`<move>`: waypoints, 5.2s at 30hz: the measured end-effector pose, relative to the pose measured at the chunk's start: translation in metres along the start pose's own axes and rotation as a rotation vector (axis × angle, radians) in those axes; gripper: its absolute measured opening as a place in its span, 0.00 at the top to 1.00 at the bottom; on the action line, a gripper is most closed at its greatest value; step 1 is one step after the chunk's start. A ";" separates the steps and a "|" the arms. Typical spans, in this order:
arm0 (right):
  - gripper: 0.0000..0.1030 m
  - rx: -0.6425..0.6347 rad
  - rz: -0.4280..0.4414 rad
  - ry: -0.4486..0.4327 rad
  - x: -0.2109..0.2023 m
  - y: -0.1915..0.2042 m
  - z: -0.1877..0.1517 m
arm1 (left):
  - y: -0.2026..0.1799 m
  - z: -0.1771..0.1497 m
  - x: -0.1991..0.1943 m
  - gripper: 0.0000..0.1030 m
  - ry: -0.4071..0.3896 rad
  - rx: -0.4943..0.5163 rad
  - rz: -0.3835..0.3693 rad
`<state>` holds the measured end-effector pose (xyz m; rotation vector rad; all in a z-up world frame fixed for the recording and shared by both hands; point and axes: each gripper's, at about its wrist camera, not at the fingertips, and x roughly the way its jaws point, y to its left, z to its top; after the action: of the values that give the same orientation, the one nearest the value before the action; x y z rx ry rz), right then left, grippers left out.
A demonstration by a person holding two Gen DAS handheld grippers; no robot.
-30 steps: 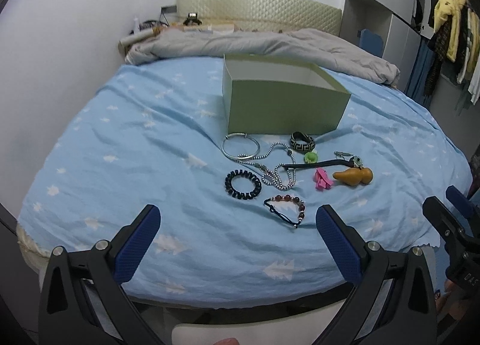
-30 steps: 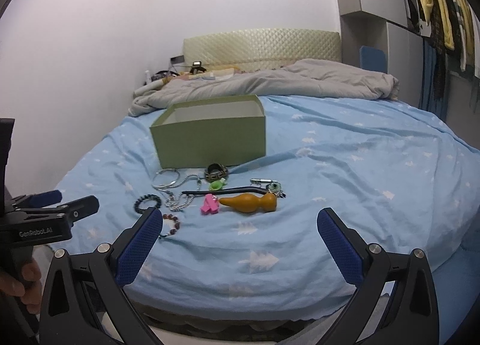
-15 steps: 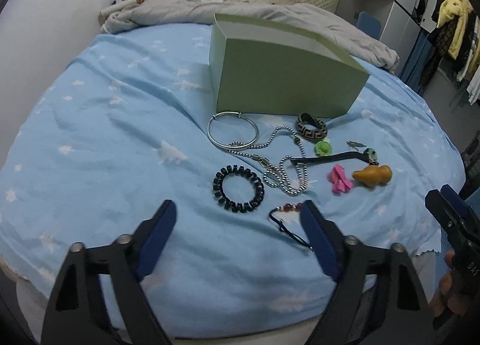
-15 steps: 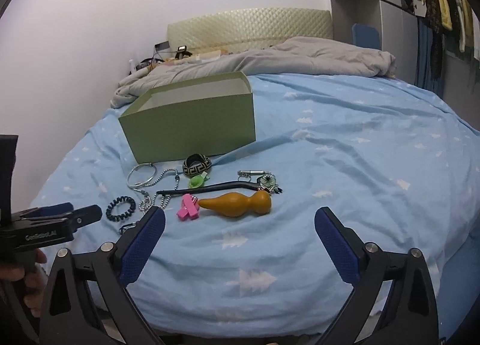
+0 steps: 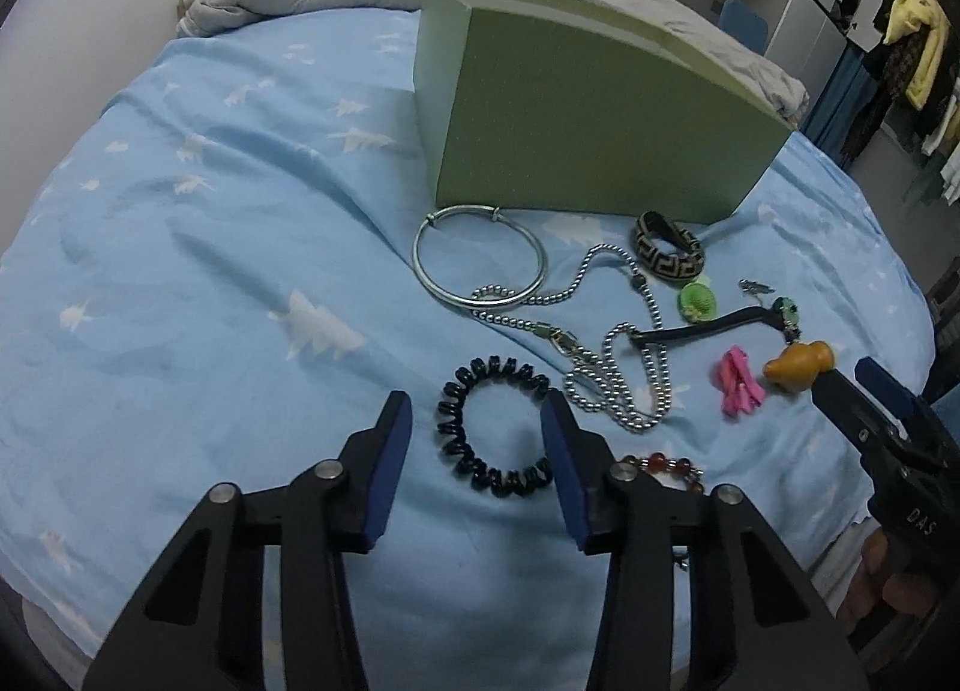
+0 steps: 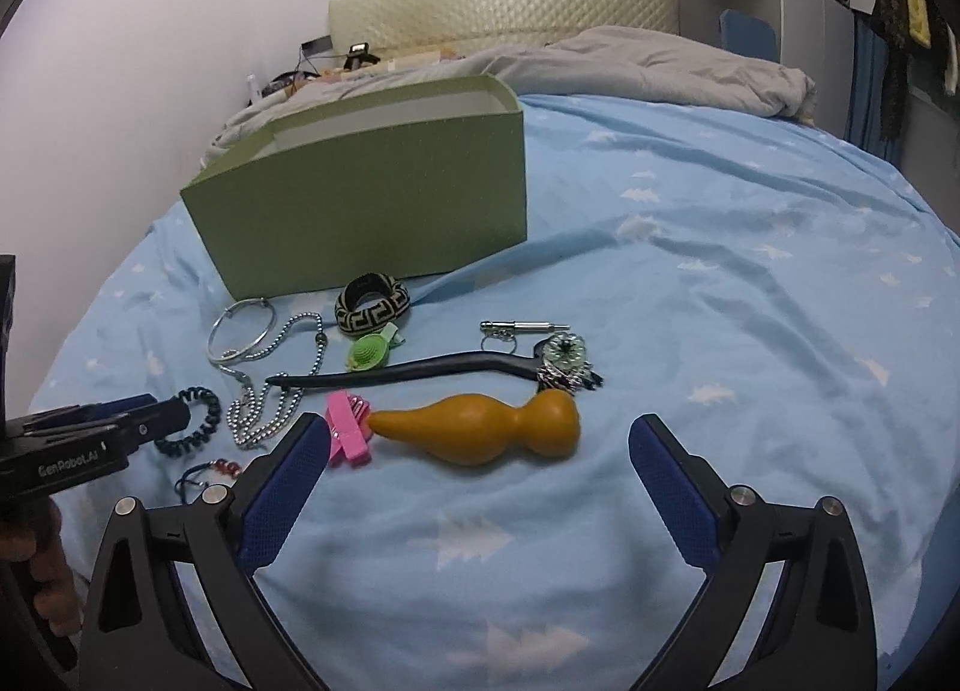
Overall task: Organize jewelry
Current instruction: 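Close the left gripper on the black coil hair tie while the right gripper grasps the orange gourd, then lift the coil tie and orange gourd and carry both over the green box, then open both grippers to drop the coil tie and gourd into the box, then move both grippers back down toward the remaining jewelry beside the box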
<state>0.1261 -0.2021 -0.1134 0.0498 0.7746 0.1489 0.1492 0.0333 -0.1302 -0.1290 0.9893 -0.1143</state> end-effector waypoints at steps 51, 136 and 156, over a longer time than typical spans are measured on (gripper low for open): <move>0.12 -0.006 0.039 -0.126 -0.089 0.031 0.004 | -0.018 0.006 -0.089 0.92 -0.140 0.059 -0.096; 0.07 -0.124 0.102 -0.084 -0.039 0.013 0.192 | -0.015 0.179 -0.073 0.38 -0.121 0.105 -0.141; 0.04 -0.121 0.089 -0.323 -0.131 0.035 0.102 | -0.019 0.091 -0.144 0.38 -0.333 0.110 -0.110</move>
<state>0.1008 -0.1862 0.0537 -0.0070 0.4398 0.2653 0.1463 0.0416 0.0410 -0.0976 0.6423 -0.2401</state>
